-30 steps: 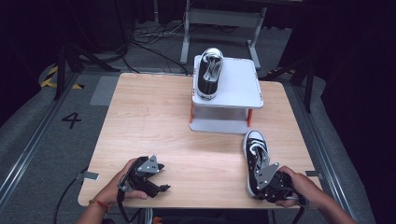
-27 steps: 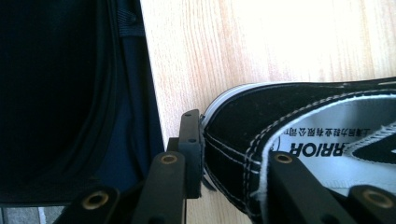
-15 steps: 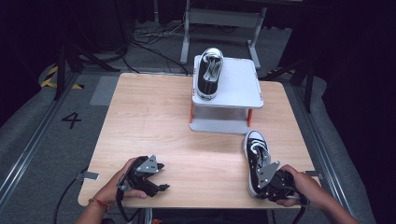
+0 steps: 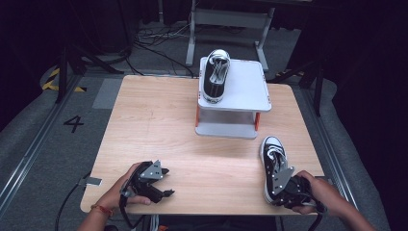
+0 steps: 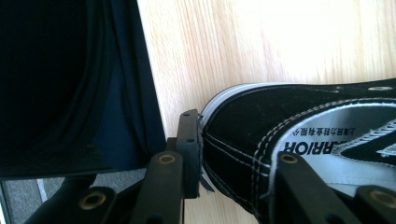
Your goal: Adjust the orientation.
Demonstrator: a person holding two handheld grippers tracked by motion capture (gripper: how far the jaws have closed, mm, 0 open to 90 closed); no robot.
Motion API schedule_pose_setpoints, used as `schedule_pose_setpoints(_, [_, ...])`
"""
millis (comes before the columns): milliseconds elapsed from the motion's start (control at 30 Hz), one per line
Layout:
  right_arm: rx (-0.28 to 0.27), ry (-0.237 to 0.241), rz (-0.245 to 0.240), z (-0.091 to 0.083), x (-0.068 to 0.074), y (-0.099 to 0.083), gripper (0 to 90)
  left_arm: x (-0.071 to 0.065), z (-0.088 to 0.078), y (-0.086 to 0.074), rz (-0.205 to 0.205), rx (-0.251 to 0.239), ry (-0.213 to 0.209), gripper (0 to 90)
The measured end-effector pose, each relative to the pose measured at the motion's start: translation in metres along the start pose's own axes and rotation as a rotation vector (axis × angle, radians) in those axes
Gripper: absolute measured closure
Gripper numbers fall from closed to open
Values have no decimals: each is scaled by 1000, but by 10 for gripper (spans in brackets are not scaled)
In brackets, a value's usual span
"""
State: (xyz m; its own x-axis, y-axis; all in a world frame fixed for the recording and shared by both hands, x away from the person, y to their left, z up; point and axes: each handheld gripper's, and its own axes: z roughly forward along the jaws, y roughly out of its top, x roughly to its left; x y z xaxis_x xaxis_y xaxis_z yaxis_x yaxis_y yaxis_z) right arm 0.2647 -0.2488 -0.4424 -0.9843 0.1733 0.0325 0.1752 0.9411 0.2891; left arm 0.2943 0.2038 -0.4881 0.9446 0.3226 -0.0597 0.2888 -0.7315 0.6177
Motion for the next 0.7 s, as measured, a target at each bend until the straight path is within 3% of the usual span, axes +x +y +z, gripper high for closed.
schedule_pose_setpoints(200, [16, -23, 10, -11, -5, -10, 734, 2, 1, 1, -4, 0, 3, 232])
schedule_pose_setpoints(700, [25, -121, -48, -54, -31, -13, 735, 0, 1, 1, -9, 1, 11, 230])
